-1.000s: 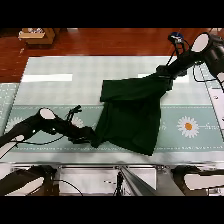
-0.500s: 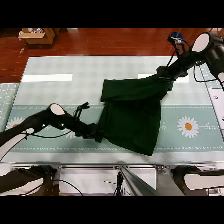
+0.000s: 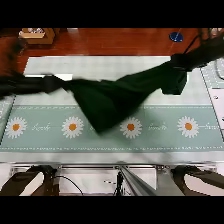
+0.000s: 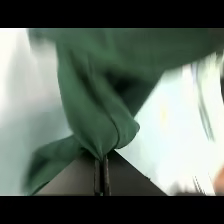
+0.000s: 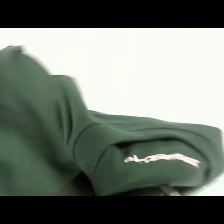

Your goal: Fold the shirts.

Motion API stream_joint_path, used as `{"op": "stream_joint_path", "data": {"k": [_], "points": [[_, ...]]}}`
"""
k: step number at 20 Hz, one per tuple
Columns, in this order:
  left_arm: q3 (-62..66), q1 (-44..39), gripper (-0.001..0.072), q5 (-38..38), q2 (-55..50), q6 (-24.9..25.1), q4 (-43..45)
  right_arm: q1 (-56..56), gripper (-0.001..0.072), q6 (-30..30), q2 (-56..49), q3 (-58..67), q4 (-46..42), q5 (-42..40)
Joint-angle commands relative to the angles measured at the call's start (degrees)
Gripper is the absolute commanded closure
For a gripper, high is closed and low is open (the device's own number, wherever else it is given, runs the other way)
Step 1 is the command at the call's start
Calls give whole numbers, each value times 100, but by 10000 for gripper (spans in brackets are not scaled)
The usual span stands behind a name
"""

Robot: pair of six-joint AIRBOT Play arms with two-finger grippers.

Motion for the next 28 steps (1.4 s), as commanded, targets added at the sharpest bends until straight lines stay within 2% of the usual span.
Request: {"op": "stream_joint_path", "data": {"k": [1, 6, 9, 12, 14, 17, 19, 21, 24, 28], "points": [[1392, 1056, 688, -214, 605, -42, -9, -24, 679, 20, 922, 7, 122, 11], [3150, 1436, 688, -763, 605, -44, 13, -24, 679, 293, 2258, 7, 131, 505], [3753, 1436, 688, -1670, 608, -337, 361, -24, 679, 577, 2870, 7, 57, 1322], [3821, 1434, 687, -2859, 691, -719, 1196, -22, 679, 664, 3134, 4, -442, 2614], [3759, 1399, 687, -3257, 723, -793, 1635, -22, 680, 723, 3163, -96, -726, 2734], [3141, 1207, 687, -3298, 761, -787, 1886, -22, 680, 717, 3056, -846, -680, 2723], [2389, 1123, 687, -3241, 745, -739, 1884, -22, 680, 697, 2927, -1775, -673, 2337], [1414, 1040, 687, -2881, 745, -610, 1878, -22, 680, 715, 2745, -2675, -490, 1379], [-186, 743, 687, -1829, 741, -216, 1790, -22, 679, 833, 2186, -3418, 278, -20], [-2105, 122, 687, -90, 625, -208, 1725, -22, 679, 824, 1027, -3541, 730, -1421]]}}
